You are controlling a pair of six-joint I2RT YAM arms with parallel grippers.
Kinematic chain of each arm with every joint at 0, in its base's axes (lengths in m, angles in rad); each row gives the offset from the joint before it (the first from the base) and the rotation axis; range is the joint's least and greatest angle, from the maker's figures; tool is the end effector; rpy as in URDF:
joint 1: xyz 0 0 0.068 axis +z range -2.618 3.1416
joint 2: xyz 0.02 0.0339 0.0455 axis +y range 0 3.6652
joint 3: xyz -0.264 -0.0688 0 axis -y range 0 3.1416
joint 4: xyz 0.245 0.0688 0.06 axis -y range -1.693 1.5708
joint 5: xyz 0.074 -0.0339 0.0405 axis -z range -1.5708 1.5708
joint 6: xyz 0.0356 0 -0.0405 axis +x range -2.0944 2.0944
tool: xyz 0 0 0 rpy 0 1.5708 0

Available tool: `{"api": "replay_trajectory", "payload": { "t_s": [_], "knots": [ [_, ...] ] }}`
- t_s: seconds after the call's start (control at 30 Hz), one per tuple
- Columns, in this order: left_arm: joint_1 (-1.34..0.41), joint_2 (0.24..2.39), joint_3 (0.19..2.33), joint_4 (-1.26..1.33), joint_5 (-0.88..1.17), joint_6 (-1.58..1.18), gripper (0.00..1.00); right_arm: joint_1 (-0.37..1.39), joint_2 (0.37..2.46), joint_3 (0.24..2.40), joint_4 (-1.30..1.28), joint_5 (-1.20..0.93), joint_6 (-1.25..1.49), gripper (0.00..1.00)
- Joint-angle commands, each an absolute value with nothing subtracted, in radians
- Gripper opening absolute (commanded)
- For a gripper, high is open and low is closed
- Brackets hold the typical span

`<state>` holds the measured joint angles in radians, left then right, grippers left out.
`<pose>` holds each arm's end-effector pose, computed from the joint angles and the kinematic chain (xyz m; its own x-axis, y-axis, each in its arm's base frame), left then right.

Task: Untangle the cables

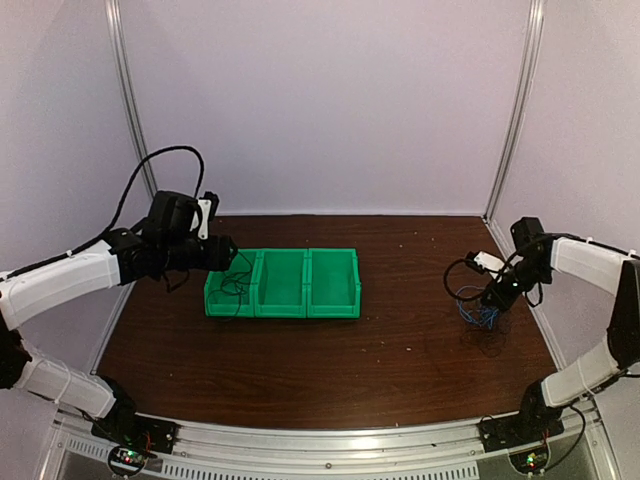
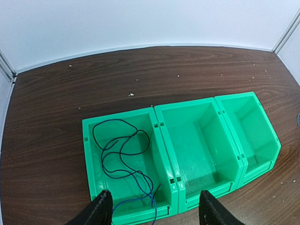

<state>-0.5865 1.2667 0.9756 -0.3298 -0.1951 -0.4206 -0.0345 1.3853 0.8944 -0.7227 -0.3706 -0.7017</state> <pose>0.2382 -0.1500 0.2892 -0.6104 -0.0753 -0.7885 0.1779 0.9570 -0.2291 0.2534 0.0042 0.2100 -0.6542 -0.5795 -0.4861 -0.6765 0.7357 0.0334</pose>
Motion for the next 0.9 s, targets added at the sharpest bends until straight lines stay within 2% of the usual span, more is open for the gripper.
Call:
{"api": "replay_trajectory", "payload": {
  "t_s": [0.0,0.2,0.47,0.7,0.87],
  "knots": [
    [-0.596,1.268,0.971,-0.248,-0.161,-0.422,0.64,-0.037,1.322,0.937,-0.782,-0.420,-0.698,0.00],
    [-0.654,1.310,0.968,-0.118,-0.070,-0.348,0.63,-0.006,1.215,1.064,-0.949,-0.658,-0.749,0.00],
    [-0.887,1.365,0.925,0.331,0.095,-0.182,0.65,0.151,1.175,1.298,-1.128,-0.900,-0.825,0.00],
    [-1.034,1.576,1.026,0.641,0.113,-0.210,0.65,0.221,1.191,1.505,-1.173,-1.029,-0.802,0.00],
    [-1.131,1.759,1.180,0.817,0.115,-0.202,0.65,0.231,1.231,1.660,-1.189,-1.121,-0.775,0.00]
  ]
}}
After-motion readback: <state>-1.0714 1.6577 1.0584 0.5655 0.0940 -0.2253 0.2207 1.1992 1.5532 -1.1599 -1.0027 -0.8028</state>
